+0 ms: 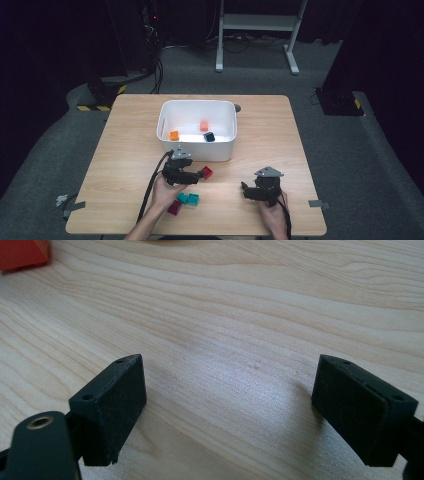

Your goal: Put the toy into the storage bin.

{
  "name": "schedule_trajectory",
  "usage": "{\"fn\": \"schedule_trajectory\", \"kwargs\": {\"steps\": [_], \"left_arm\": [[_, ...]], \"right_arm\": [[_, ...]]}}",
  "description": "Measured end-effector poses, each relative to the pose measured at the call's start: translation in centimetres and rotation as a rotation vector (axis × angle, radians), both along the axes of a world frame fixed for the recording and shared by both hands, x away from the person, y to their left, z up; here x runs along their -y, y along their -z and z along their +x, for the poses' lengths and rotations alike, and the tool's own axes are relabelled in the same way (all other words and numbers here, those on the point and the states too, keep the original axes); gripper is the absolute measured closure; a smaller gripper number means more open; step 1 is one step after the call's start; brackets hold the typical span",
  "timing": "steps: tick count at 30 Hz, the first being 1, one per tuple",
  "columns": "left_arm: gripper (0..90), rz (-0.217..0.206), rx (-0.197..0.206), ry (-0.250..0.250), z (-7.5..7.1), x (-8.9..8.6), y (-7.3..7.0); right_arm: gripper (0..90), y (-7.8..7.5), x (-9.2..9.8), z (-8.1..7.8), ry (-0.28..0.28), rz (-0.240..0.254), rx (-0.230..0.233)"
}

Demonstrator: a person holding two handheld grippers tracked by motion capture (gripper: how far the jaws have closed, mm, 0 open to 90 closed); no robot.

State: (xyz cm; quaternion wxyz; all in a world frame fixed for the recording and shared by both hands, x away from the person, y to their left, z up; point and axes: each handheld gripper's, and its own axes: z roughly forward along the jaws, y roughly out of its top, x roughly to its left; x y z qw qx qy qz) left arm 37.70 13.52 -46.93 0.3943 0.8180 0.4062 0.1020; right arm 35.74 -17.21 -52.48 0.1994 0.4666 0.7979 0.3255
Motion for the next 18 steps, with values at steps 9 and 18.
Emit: {"fn": "schedule_trajectory", "kwargs": {"steps": [9, 18], "left_arm": [[31.3, 0.055, -0.018, 0.024, 0.9, 1.5, 1.3], [36.1, 0.102, -0.046, 0.026, 2.0, 2.7, 2.3]], "right_arm": [[13.9, 0.0, 0.0, 0.0, 0.002, 0.000, -0.001], [13.9, 0.0, 0.0, 0.0, 0.001, 0.000, 0.000]]}}
